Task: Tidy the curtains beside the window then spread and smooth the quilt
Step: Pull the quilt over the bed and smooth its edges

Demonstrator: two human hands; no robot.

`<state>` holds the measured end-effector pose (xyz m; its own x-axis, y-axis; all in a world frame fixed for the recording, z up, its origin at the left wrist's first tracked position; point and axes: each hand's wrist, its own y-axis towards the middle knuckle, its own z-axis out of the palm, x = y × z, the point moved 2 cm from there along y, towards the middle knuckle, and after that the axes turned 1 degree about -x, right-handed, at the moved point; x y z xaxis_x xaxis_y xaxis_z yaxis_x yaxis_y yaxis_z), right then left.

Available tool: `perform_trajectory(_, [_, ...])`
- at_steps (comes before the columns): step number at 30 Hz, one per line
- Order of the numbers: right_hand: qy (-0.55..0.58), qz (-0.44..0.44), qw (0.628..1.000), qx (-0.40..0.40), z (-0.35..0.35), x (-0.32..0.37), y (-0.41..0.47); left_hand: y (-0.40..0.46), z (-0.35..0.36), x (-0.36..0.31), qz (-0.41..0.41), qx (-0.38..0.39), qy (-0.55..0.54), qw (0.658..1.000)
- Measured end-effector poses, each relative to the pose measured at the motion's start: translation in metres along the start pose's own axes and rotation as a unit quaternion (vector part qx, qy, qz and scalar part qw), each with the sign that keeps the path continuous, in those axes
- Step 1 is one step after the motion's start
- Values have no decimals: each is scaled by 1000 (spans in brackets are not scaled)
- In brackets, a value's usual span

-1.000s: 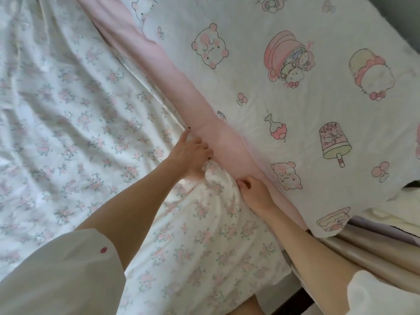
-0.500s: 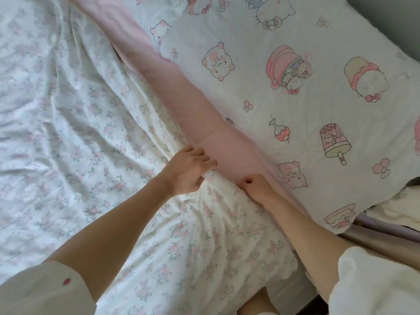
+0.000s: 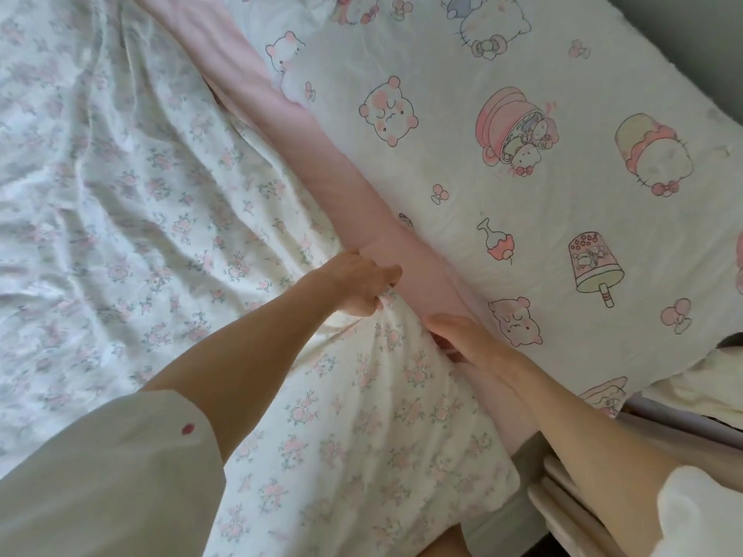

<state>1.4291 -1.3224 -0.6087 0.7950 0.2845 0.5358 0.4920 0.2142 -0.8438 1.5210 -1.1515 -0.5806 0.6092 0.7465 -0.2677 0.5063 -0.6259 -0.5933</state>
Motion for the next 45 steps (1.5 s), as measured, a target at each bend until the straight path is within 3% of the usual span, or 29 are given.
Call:
perform_trajectory(2, [-30,1,999,38,2,-9,-2,10,7,2,-18,9,-11,1000])
perform_trajectory(10, [-10,63,996,67,-2,-24,16,31,33,-2,-48,-36,20,998])
perform_trajectory(14, [-85,44,995,-32,1,-28,16,22,35,-5,-131,-112,36,984])
perform_trajectory(18, [-191,39,973,-124,15,-24,17,7,39,6,-173,-133,-79,973])
perform_trajectory(20, [-192,-12,967,-168,19,-10,17,-7,37,23,-181,-180,-148,955])
perform_trajectory(23, [-209,-144,945,-209,27,33,27,-29,32,55,-263,-247,-222,906])
perform_trajectory(27, [-297,-292,891,-181,50,110,61,-50,34,104,-388,-229,-201,870])
perform_trajectory(33, [-473,-395,778,-120,103,191,125,-58,41,160,-457,-194,-171,851])
perform_trajectory(34, [-488,-389,774,-106,111,198,139,-58,44,168,-463,-194,-177,847])
perform_trajectory(36, [-483,-343,800,-90,119,208,163,-59,50,184,-465,-196,-185,843])
perform_trajectory(39, [-385,-209,894,-97,111,221,185,-66,58,201,-464,-212,-200,836])
perform_trajectory(40, [-389,-178,898,-107,107,224,187,-67,59,203,-467,-214,-203,833])
perform_trajectory(43, [-480,-144,849,-167,106,246,188,-72,54,213,-479,-232,-168,830])
perform_trajectory(45, [-466,-149,848,-205,110,264,191,-75,42,225,-481,-278,-144,819])
